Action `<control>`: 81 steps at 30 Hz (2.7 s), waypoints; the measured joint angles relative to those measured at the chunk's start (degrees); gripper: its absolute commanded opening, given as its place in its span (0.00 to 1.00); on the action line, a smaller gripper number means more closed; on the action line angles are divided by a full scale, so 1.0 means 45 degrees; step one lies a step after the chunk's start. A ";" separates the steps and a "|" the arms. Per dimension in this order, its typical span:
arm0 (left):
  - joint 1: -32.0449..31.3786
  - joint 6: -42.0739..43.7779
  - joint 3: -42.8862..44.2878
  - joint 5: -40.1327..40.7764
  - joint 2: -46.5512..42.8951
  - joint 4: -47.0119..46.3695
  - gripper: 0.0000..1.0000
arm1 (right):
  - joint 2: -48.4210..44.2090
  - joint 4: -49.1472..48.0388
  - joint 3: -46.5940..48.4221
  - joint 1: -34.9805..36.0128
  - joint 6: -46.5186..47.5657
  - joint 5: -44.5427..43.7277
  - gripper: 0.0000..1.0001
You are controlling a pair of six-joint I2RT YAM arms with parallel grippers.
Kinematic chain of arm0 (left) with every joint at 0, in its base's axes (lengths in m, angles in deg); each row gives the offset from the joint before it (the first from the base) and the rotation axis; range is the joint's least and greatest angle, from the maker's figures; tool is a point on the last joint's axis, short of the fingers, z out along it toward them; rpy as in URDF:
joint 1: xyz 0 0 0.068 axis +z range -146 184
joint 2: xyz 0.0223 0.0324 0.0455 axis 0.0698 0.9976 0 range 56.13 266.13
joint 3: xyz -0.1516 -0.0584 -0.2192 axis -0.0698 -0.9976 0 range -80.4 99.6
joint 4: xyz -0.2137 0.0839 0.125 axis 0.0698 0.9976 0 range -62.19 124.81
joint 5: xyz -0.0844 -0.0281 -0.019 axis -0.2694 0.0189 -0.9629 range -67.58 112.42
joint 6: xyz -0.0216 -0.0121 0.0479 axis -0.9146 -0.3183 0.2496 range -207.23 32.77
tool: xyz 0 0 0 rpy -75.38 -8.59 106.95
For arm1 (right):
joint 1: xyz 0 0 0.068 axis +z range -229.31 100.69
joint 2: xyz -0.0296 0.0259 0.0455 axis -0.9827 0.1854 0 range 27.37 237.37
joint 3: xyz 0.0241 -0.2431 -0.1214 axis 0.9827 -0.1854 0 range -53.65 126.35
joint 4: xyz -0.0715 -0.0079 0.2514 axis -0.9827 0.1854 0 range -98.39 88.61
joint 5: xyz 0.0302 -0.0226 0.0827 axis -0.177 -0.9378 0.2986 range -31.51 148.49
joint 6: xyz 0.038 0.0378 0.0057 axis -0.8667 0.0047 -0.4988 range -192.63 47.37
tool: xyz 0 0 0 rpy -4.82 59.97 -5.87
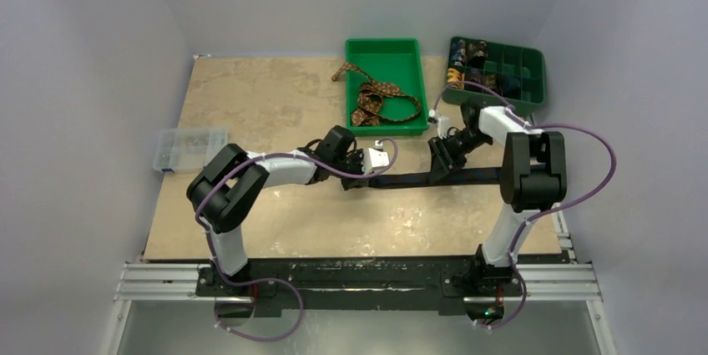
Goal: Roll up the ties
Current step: Roll the tie at the center of the board.
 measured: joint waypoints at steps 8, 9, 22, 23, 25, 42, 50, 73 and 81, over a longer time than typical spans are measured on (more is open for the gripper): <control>0.0000 0.0000 -0.0010 -0.0005 -0.0005 -0.0015 0.16 | -0.0253 -0.2166 -0.0194 0.1715 -0.3827 0.3662 0.47; 0.0000 0.0000 -0.0015 -0.0005 -0.0005 -0.0019 0.16 | -0.0306 -0.2861 -0.0461 0.2030 -0.4571 0.3944 0.47; 0.0000 0.0005 -0.0063 -0.0010 -0.0019 -0.0087 0.16 | 0.0053 -0.8582 -0.1535 0.4056 -0.9777 0.4522 0.40; 0.0000 0.0000 -0.0063 -0.0010 -0.0019 -0.0087 0.16 | 0.0165 -0.8699 -0.1535 0.4090 -0.9850 0.4517 0.41; 0.0000 0.0005 -0.0063 -0.0010 -0.0019 -0.0087 0.16 | 0.0418 -0.8898 -0.1535 0.4192 -0.9962 0.4488 0.42; 0.0000 0.0000 -0.0063 -0.0010 -0.0019 -0.0083 0.17 | 0.1137 -0.9598 -0.1554 0.4420 -1.0171 0.4104 0.23; 0.0000 0.0000 -0.0063 -0.0019 -0.0019 -0.0078 0.17 | 0.1443 -0.9330 -0.1472 0.4420 -0.9806 0.4221 0.20; 0.0636 -0.1156 -0.2361 -0.0714 -0.1200 -0.2025 0.60 | 0.1909 -0.8170 -0.0729 0.4478 -0.8476 0.3468 0.00; 0.0675 -0.1700 -0.2647 -0.0685 -0.1307 -0.2623 0.66 | 0.1899 -0.8014 -0.0685 0.4478 -0.8257 0.3385 0.00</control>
